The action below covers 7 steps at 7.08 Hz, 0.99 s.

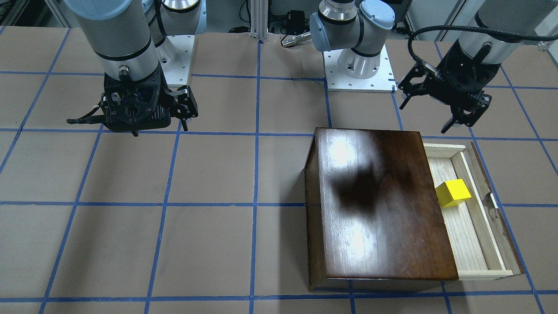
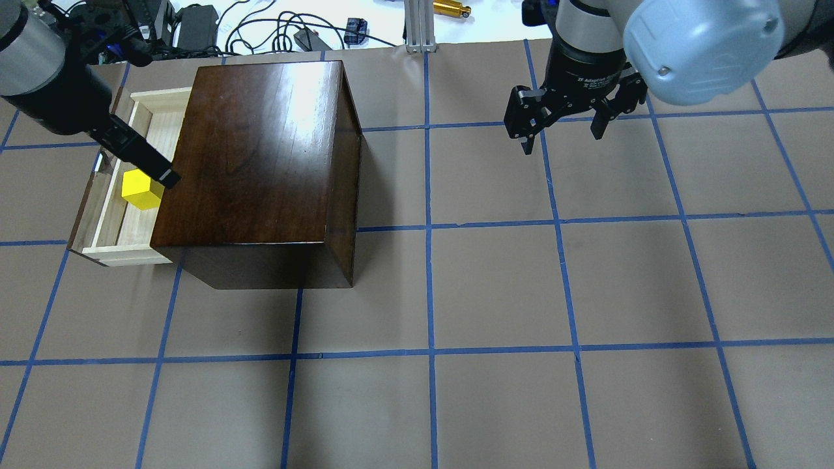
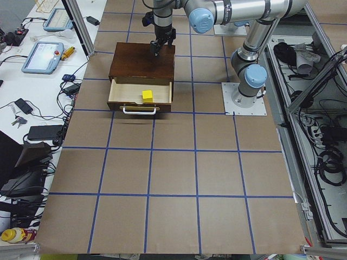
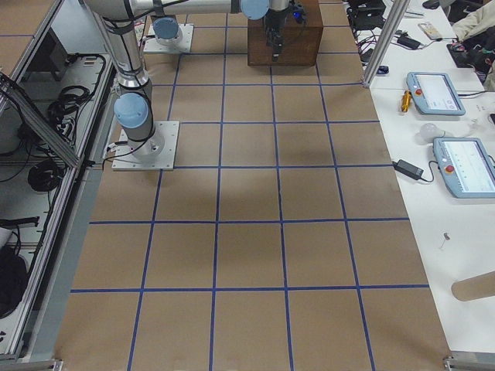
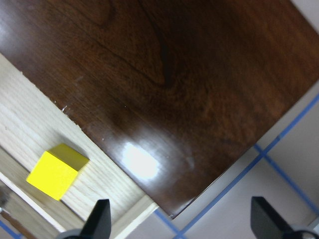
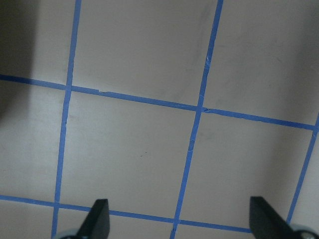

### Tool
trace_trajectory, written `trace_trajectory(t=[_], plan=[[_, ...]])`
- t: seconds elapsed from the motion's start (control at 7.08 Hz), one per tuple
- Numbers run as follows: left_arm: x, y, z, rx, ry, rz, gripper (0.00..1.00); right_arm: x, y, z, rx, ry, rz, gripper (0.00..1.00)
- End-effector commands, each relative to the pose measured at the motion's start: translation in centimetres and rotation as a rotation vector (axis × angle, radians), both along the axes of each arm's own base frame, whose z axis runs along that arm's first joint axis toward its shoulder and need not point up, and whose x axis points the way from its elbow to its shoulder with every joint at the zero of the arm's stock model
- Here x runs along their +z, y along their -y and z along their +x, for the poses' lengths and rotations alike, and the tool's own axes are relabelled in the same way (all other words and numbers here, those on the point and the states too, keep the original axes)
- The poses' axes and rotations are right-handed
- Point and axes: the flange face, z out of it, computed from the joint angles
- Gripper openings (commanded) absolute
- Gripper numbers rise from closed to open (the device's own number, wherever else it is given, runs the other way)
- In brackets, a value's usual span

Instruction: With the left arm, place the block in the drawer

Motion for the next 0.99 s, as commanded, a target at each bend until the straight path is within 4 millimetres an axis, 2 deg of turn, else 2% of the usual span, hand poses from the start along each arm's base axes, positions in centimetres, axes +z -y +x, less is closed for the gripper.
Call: trace_trajectory(t=[0.0, 0.14, 0.42, 0.85], plan=[[0.5, -0.2, -5.8, 0.276, -0.006, -0.009, 1.0, 0.0, 0.0, 0.0, 0.001, 0.0, 0.0, 1.0], [0.5, -0.3, -8.4, 0.431, -0.018, -0.025, 1.0, 0.0, 0.0, 0.0, 0.001, 0.001, 0.0, 1.0], [0.0, -1.1, -12.0, 0.581, 0.033, -0.026, 1.0, 0.0, 0.0, 0.0, 0.001, 0.0, 0.0, 1.0], [0.0, -1.3, -12.4, 0.597, 0.049, -0.03, 1.0, 0.0, 0.0, 0.0, 0.0, 0.0, 0.0, 1.0]])
